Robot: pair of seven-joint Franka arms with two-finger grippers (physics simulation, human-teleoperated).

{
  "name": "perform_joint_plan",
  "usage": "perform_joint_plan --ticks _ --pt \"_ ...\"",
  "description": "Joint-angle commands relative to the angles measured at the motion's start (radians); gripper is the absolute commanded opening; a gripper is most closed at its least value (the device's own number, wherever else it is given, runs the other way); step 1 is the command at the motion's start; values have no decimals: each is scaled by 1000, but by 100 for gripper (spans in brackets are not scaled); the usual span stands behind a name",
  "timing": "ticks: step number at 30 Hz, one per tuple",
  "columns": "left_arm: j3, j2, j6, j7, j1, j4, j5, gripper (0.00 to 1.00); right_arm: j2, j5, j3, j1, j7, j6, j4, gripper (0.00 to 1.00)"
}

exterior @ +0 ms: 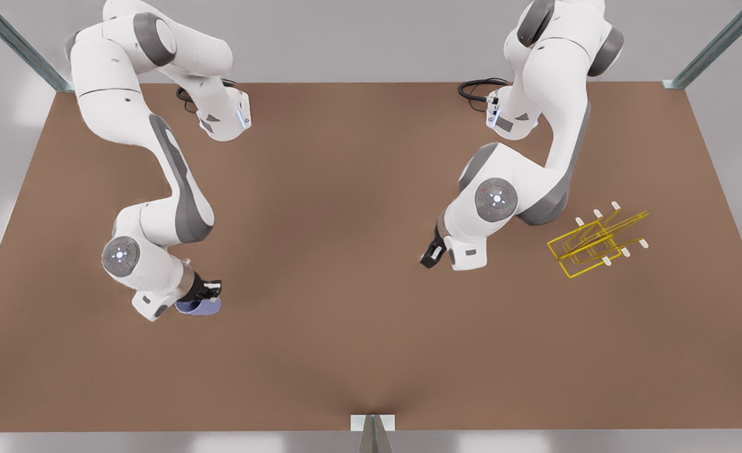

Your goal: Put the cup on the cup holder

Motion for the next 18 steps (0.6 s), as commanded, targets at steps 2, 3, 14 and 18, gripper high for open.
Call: perform_joint_plan --ticks 2,3,14,18 --pt "-2 1 -28 49 -1 2 12 100 73 51 0 106 657 -37 93 21" --pt "-4 1 -25 76 9 2 12 100 107 52 0 155 727 -37 151 21" --pt "-101 25 -11 484 213 6 -18 100 286 516 6 347 996 688 305 21" --pt "-95 17 -75 1243 266 -1 218 100 318 707 7 430 1013 912 309 21"
